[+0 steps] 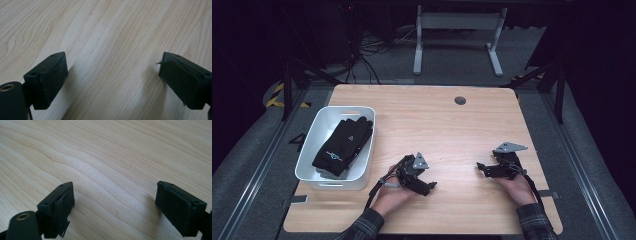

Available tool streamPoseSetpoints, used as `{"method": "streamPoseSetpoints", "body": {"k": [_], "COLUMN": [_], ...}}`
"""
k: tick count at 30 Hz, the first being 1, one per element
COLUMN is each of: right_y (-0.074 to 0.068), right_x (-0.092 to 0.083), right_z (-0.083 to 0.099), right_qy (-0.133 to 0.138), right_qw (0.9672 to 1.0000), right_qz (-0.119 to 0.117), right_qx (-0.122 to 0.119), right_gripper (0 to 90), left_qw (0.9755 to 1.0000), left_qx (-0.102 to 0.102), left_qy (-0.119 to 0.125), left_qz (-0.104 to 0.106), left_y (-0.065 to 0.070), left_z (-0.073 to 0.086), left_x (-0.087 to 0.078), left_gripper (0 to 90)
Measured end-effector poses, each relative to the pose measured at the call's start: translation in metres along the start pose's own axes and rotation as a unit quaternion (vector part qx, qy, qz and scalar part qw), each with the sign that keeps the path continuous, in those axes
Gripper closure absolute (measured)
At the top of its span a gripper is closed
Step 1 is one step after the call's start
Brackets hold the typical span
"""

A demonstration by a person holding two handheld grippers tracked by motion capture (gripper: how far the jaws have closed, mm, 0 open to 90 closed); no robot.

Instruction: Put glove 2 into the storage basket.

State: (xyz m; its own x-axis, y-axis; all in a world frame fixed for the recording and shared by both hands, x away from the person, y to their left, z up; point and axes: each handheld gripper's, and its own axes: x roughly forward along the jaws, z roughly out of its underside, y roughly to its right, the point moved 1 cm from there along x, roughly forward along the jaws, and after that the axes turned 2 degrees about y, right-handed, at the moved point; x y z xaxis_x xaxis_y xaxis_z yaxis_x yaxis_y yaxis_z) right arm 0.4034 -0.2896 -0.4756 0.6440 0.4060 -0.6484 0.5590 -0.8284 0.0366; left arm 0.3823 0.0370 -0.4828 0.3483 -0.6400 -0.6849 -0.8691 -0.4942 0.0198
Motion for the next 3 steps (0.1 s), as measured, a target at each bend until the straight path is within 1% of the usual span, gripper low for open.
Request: {"method": "streamPoseSetpoints", "body": {"k": [3], "right_y": [0.0], "right_x": [0.0], "right_z": [0.0], "right_qy": [0.0], "right_qw": [1.0], "right_qz": [0.0], "right_qx": [0.0], "right_gripper": [15.9], "left_qw": [1.0], "left_qx": [0.0], "left_qy": [0.001], "left_qz": [0.0], "left_y": [0.0], "left_z": [0.0], "left_x": [0.0001], "left_gripper": [9.1]}}
